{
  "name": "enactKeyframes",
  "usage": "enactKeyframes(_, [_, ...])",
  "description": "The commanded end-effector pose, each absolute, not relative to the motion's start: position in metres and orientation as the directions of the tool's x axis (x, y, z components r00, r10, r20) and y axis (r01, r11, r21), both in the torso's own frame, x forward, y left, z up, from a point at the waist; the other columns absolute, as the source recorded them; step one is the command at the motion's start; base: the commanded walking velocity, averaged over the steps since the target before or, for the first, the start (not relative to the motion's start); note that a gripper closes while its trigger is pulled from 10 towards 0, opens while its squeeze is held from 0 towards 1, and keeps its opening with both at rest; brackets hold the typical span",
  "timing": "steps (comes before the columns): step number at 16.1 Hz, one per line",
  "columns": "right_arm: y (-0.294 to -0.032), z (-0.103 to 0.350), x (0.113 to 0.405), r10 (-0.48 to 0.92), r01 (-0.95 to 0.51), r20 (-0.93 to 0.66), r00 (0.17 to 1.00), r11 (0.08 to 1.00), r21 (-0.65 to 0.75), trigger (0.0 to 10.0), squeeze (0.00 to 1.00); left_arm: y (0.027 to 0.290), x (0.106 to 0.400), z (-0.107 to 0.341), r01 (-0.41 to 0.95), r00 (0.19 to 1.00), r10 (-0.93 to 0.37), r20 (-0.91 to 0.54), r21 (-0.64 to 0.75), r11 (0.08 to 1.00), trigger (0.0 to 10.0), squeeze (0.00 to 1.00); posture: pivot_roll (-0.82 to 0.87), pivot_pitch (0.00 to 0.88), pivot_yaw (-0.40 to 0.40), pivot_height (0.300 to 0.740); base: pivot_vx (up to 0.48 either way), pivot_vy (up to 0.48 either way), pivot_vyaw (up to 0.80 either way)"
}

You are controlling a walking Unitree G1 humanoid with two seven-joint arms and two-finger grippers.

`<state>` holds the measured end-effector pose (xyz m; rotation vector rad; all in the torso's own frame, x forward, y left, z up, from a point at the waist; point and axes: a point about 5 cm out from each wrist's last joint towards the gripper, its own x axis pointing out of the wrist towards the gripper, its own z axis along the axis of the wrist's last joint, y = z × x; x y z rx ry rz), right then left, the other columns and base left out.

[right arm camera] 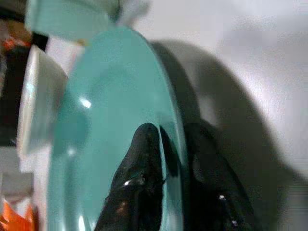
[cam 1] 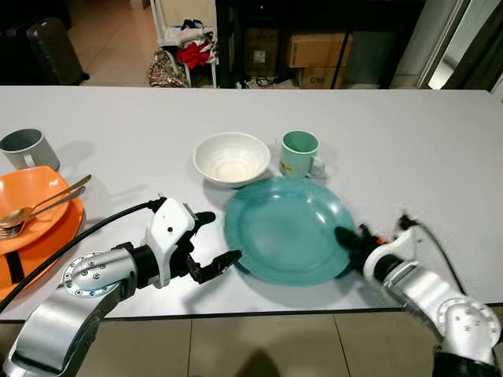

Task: Setting the table

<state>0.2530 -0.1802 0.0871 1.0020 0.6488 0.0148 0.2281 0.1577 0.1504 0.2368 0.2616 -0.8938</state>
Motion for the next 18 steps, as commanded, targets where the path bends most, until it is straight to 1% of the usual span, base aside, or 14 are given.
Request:
enactKeyframes(1, [-0.18, 0.09, 0.253, 0.303, 0.257, -0.491, 0.817, 0.57, 0.78, 10.0, 1.0, 0.156, 0.226, 0.152, 0.796, 0.594, -0.737, -0.321, 0.102, 0.597, 10.0, 0.0, 0.01, 0.0, -0.008, 0.74, 0.0, 0.0, 0.0])
enactKeyframes(3, [-0.182, 0.089, 0.242, 0.28, 0.257, -0.508, 0.815, 0.611, 0.749, 10.0, 1.0, 0.155, 0.226, 0.151, 0.801, 0.587, -0.741, -0.326, 0.1, 0.591, 10.0, 0.0, 0.01, 0.0, -0.002, 0.74, 0.0, 0.0, 0.0])
enactKeyframes(4, [-0.183, 0.089, 0.241, 0.278, 0.257, -0.509, 0.815, 0.613, 0.747, 10.0, 1.0, 0.155, 0.226, 0.151, 0.801, 0.587, -0.741, -0.326, 0.1, 0.591, 10.0, 0.0, 0.01, 0.0, -0.002, 0.74, 0.0, 0.0, 0.0])
enactKeyframes(7, [-0.19, 0.095, 0.225, 0.244, 0.264, -0.514, 0.823, 0.637, 0.725, 10.0, 1.0, 0.154, 0.224, 0.151, 0.805, 0.581, -0.746, -0.326, 0.096, 0.585, 10.0, 0.0, 0.0, 0.0, 0.001, 0.74, 0.0, 0.0, 0.0])
enactKeyframes(8, [-0.197, 0.102, 0.212, 0.218, 0.26, -0.508, 0.834, 0.655, 0.709, 10.0, 1.0, 0.154, 0.224, 0.151, 0.807, 0.578, -0.748, -0.327, 0.093, 0.583, 10.0, 0.0, 0.0, 0.0, 0.007, 0.74, 0.0, 0.0, 0.0])
enactKeyframes(12, [-0.209, 0.121, 0.191, 0.195, 0.222, -0.465, 0.864, 0.682, 0.697, 10.0, 1.0, 0.155, 0.225, 0.15, 0.809, 0.575, -0.748, -0.331, 0.091, 0.581, 10.0, 0.0, -0.01, 0.0, 0.015, 0.74, 0.0, 0.0, 0.0])
enactKeyframes(14, [-0.21, 0.131, 0.182, 0.204, 0.19, -0.447, 0.871, 0.698, 0.69, 10.0, 1.0, 0.154, 0.225, 0.151, 0.806, 0.579, -0.747, -0.327, 0.092, 0.584, 10.0, 0.0, -0.01, 0.0, 0.014, 0.74, 0.0, 0.0, 0.0])
enactKeyframes(15, [-0.209, 0.141, 0.172, 0.24, 0.135, -0.426, 0.872, 0.72, 0.681, 10.0, 1.0, 0.154, 0.225, 0.151, 0.798, 0.591, -0.742, -0.316, 0.092, 0.596, 10.0, 0.0, -0.02, 0.0, 0.011, 0.74, 0.0, 0.0, 0.0])
enactKeyframes(16, [-0.208, 0.144, 0.169, 0.253, 0.116, -0.421, 0.871, 0.726, 0.678, 10.0, 1.0, 0.154, 0.225, 0.152, 0.795, 0.595, -0.741, -0.312, 0.091, 0.6, 10.0, 0.0, -0.02, 0.0, 0.011, 0.74, 0.0, 0.0, 0.0])
enactKeyframes(17, [-0.207, 0.159, 0.162, 0.284, 0.037, -0.387, 0.877, 0.764, 0.644, 10.0, 1.0, 0.155, 0.226, 0.156, 0.76, 0.638, -0.724, -0.261, 0.064, 0.646, 10.0, 0.0, -0.02, 0.0, 0.011, 0.74, 0.0, 0.0, 0.0])
enactKeyframes(18, [-0.206, 0.17, 0.162, 0.298, -0.025, -0.345, 0.89, 0.787, 0.616, 10.0, 1.0, 0.155, 0.227, 0.158, 0.735, 0.669, -0.706, -0.232, 0.058, 0.676, 10.0, 0.0, -0.02, 0.0, 0.014, 0.74, 0.0, 0.0, 0.0])
